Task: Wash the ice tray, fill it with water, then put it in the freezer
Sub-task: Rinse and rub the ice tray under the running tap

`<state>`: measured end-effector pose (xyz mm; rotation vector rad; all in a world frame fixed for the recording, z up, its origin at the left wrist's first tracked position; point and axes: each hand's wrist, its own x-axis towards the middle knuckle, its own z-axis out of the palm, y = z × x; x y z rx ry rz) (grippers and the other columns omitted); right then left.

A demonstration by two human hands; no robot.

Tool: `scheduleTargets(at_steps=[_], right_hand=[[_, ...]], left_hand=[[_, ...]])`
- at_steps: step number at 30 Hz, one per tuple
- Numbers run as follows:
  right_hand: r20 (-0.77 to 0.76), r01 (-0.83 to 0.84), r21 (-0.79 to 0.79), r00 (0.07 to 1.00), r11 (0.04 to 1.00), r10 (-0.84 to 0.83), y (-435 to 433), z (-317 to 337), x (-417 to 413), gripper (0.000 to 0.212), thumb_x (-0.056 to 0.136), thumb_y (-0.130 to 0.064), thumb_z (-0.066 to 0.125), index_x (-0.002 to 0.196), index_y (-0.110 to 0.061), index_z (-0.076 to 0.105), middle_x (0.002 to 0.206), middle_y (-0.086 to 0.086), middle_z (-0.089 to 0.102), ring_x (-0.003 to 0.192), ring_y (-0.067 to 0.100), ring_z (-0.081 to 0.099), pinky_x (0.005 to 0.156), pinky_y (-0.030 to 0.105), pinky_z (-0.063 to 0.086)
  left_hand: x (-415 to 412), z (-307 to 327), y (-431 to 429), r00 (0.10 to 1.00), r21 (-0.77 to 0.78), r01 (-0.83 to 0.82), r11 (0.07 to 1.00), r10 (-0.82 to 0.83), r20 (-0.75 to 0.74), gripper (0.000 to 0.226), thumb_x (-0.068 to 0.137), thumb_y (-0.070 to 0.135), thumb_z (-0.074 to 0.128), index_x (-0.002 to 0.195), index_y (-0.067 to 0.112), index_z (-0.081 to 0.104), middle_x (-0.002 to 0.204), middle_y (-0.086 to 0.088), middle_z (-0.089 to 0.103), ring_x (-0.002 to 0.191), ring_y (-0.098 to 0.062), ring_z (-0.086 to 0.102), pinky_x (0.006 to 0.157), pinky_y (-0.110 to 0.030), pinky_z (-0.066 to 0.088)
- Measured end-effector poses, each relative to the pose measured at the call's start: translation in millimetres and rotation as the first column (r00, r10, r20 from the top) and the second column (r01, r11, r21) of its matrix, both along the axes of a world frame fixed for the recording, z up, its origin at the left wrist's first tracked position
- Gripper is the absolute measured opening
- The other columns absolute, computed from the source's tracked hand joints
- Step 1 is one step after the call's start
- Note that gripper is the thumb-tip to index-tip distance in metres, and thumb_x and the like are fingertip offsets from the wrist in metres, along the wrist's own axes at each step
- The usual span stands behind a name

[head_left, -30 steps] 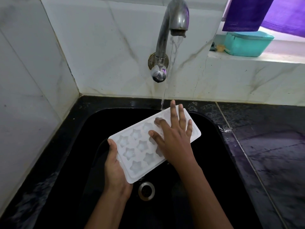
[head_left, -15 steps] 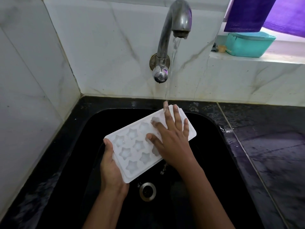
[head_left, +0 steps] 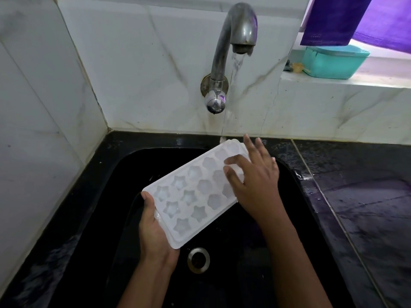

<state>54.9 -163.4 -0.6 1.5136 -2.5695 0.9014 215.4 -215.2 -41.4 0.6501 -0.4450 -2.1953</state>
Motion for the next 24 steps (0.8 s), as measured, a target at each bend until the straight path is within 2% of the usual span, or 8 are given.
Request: scheduleTargets(at_steps=[2,4,7,10,14,16,19,24], right_hand=[[0.005,-0.008,-0.021,1.000,1.000,0.008,1,2,-2,0.013,0.090,-0.029,0.057,0.100,-0.029,0.065,0.158,-0.008,0.013,0.145,0.010,-0.004,0.113,0.042,-0.001],[0.018,-0.070,0.045,0.997,0.997,0.069,1,1,2,0.014,0.090,-0.030,0.055,0.100,-0.030,0.065,0.158,-0.010,0.007,0.143,0.005,-0.010,0.114,0.042,-0.003],[-0.013,-0.099,0.206,0.995,0.974,0.104,-5,-7,13,0.029,0.094,-0.044,0.046,0.117,-0.032,0.058,0.158,-0.007,-0.010,0.141,0.009,-0.022,0.114,0.050,-0.006],[-0.010,-0.115,0.291,0.992,0.950,0.123,-10,-13,19,0.039,0.095,-0.050,0.039,0.131,-0.036,0.046,0.156,-0.005,-0.022,0.141,0.015,-0.027,0.112,0.051,-0.010],[-0.020,-0.073,0.261,0.997,0.963,0.081,-9,-13,18,0.032,0.092,-0.052,0.044,0.115,-0.033,0.057,0.157,-0.007,-0.016,0.141,0.015,-0.025,0.112,0.051,-0.011],[-0.033,-0.034,0.240,0.999,0.970,0.043,-9,-13,20,0.035,0.092,-0.053,0.044,0.116,-0.030,0.057,0.157,-0.004,-0.018,0.141,0.016,-0.026,0.112,0.051,-0.010],[-0.037,-0.069,0.235,0.996,0.969,0.080,-11,-16,24,0.036,0.094,-0.051,0.040,0.123,-0.032,0.052,0.155,-0.005,-0.023,0.137,0.011,-0.032,0.112,0.050,-0.012],[-0.041,0.008,0.219,0.999,0.976,0.001,-10,-18,20,0.031,0.093,-0.050,0.044,0.112,-0.030,0.059,0.158,-0.006,-0.013,0.141,0.015,-0.025,0.112,0.051,-0.013]], left_hand=[[1,-1,-1,1.000,-0.005,-0.016,1.000,0.016,0.009,0.066,0.090,0.063,0.026,0.125,0.016,0.057,0.117,-0.013,0.068,0.103,-0.031,0.067,0.072,-0.040,0.060],[0,-2,-1,0.999,-0.002,-0.035,0.999,0.035,0.012,0.067,0.091,0.063,0.027,0.128,0.015,0.055,0.120,-0.013,0.067,0.106,-0.031,0.066,0.077,-0.042,0.059],[-2,-3,0,0.999,0.027,-0.051,0.998,0.051,0.010,0.069,0.091,0.064,0.030,0.129,0.012,0.054,0.122,-0.016,0.065,0.109,-0.034,0.064,0.086,-0.048,0.054],[-2,-5,0,0.998,0.003,-0.065,0.998,0.065,0.010,0.069,0.091,0.064,0.031,0.131,0.012,0.054,0.124,-0.017,0.064,0.113,-0.036,0.062,0.091,-0.052,0.050],[-2,-6,0,0.998,-0.010,-0.064,0.998,0.064,0.001,0.069,0.090,0.064,0.030,0.130,0.013,0.054,0.124,-0.017,0.064,0.113,-0.036,0.061,0.095,-0.054,0.048],[-3,-7,2,0.998,-0.002,-0.068,0.998,0.068,0.014,0.069,0.091,0.064,0.030,0.131,0.013,0.053,0.125,-0.017,0.063,0.113,-0.036,0.061,0.096,-0.053,0.048],[-3,-8,1,0.996,-0.006,-0.091,0.996,0.091,0.021,0.068,0.092,0.064,0.030,0.130,0.013,0.055,0.124,-0.016,0.064,0.112,-0.035,0.062,0.093,-0.052,0.050],[-5,-6,3,0.999,-0.026,-0.049,0.998,0.049,0.013,0.066,0.092,0.062,0.031,0.129,0.012,0.055,0.123,-0.016,0.064,0.112,-0.034,0.062,0.093,-0.052,0.051]])
